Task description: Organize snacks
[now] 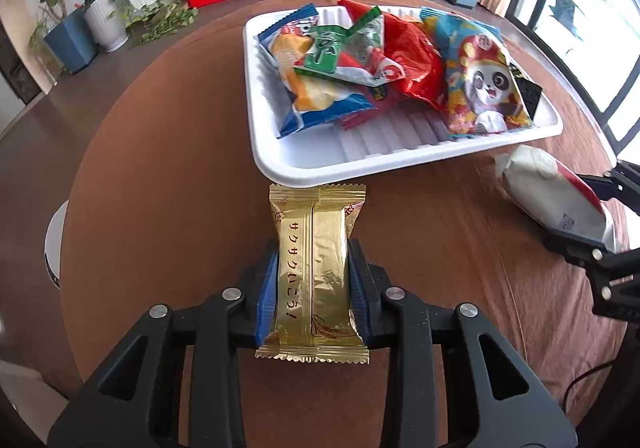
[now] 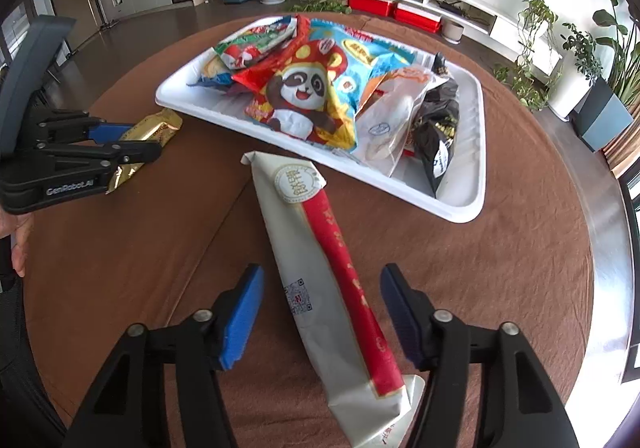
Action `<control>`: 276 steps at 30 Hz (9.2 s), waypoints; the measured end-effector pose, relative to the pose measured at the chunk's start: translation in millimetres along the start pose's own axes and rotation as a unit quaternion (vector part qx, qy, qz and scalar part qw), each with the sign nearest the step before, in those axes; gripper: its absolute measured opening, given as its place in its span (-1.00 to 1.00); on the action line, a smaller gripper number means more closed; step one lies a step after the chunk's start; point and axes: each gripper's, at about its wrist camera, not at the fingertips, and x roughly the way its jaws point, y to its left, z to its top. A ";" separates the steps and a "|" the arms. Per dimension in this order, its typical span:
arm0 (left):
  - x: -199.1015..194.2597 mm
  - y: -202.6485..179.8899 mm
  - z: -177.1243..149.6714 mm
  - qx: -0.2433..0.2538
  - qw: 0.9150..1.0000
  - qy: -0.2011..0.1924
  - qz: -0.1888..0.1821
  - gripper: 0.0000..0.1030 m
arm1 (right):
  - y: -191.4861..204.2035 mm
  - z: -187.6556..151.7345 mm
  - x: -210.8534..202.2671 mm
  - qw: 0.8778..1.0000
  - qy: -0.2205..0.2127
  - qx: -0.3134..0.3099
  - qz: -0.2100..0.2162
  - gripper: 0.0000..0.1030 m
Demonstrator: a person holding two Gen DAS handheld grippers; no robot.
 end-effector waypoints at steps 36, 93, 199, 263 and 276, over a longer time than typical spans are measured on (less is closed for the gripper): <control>-86.4 -8.8 -54.1 -0.053 0.983 -0.085 -0.154 -0.44 | -43.1 -72.0 -58.8 0.964 -0.062 0.223 0.132 -0.75; 8.1 -1.2 119.2 -0.001 0.991 -0.095 -0.096 -0.43 | -94.4 133.1 34.9 0.992 -0.009 0.124 0.007 -0.80; -190.2 -95.2 -175.7 -0.067 0.979 -0.189 0.038 0.99 | 57.5 -159.9 -182.6 0.925 -0.283 0.212 -0.138 1.00; -161.1 -94.1 -179.2 -0.073 0.983 -0.165 0.032 0.99 | 69.0 -156.4 -151.4 0.946 -0.215 0.206 -0.125 1.00; -158.1 -91.7 -179.3 -0.075 0.981 -0.174 0.038 0.99 | 68.8 -156.6 -151.3 0.947 -0.214 0.206 -0.124 1.00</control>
